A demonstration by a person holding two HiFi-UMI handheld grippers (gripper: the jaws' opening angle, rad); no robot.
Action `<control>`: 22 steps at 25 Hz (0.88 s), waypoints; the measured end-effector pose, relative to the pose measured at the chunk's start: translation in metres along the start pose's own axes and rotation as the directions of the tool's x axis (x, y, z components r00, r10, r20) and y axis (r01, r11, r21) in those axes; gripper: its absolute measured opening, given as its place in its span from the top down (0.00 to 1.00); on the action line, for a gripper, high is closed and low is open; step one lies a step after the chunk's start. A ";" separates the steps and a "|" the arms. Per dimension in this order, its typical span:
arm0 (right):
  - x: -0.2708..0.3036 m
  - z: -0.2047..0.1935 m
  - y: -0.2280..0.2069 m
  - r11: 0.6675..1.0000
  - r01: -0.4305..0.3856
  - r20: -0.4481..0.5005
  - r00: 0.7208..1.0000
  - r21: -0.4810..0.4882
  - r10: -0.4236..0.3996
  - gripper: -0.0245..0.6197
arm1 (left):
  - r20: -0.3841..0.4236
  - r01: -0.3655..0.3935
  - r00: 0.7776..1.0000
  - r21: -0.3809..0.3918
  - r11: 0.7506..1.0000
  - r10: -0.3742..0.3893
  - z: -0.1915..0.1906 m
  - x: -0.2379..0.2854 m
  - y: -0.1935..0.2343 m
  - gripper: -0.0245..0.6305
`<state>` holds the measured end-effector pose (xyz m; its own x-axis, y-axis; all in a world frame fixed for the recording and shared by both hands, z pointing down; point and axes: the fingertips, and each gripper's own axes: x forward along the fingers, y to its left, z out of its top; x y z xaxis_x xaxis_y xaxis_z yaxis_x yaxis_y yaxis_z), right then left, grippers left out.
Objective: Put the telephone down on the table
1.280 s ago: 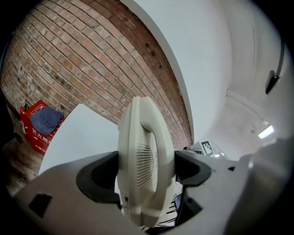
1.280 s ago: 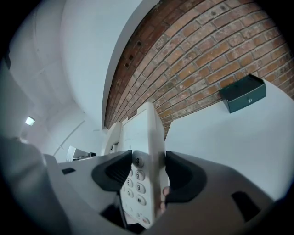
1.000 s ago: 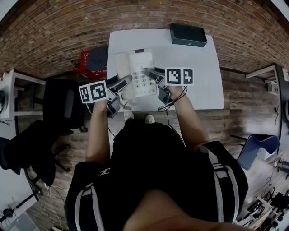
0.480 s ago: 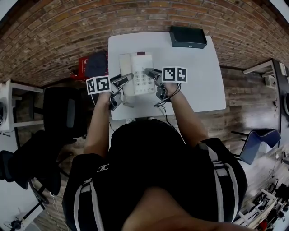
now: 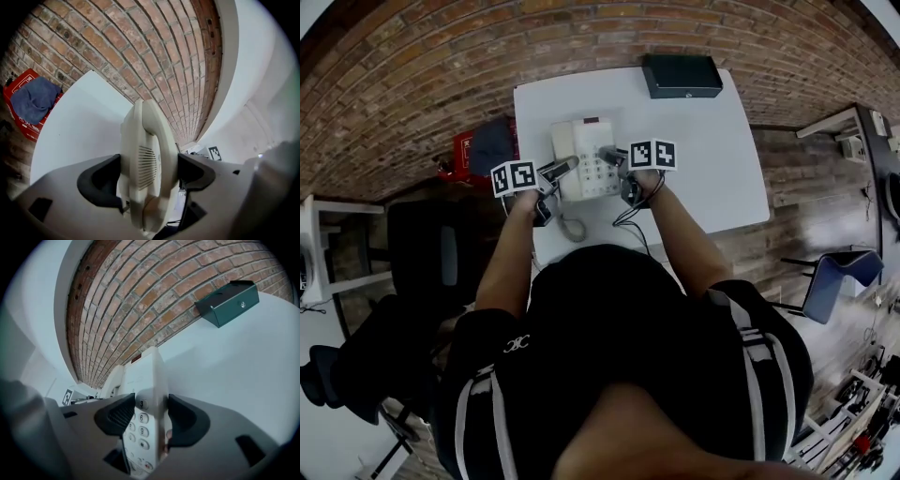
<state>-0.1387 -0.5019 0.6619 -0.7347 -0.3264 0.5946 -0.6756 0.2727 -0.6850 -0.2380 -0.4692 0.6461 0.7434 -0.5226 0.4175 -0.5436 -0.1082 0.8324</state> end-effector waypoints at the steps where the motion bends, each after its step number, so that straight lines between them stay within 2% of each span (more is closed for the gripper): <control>1: 0.003 -0.001 -0.004 1.000 0.006 -0.006 1.000 -0.002 -0.006 0.64 | -0.008 -0.001 1.000 -0.006 1.000 0.001 -0.001 0.004 0.004 0.39; 13: 0.021 -0.004 -0.035 0.998 0.048 -0.032 0.998 0.027 -0.047 0.65 | -0.057 -0.027 0.998 -0.061 0.998 0.024 -0.005 0.029 0.031 0.39; 19: 0.023 -0.011 -0.042 0.997 0.057 -0.038 0.998 0.048 -0.055 0.65 | -0.071 -0.041 0.997 -0.060 0.997 0.037 -0.010 0.036 0.036 0.39; 22: 0.024 -0.016 -0.043 0.997 0.071 -0.045 0.997 0.014 -0.070 0.65 | -0.097 -0.049 0.994 -0.041 0.998 0.045 -0.020 0.038 0.039 0.38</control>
<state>-0.1283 -0.5073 0.7120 -0.6878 -0.3033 0.6595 -0.7248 0.2368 -0.6470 -0.2236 -0.4763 0.7019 0.7526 -0.4423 0.4878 -0.5628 -0.0474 0.8253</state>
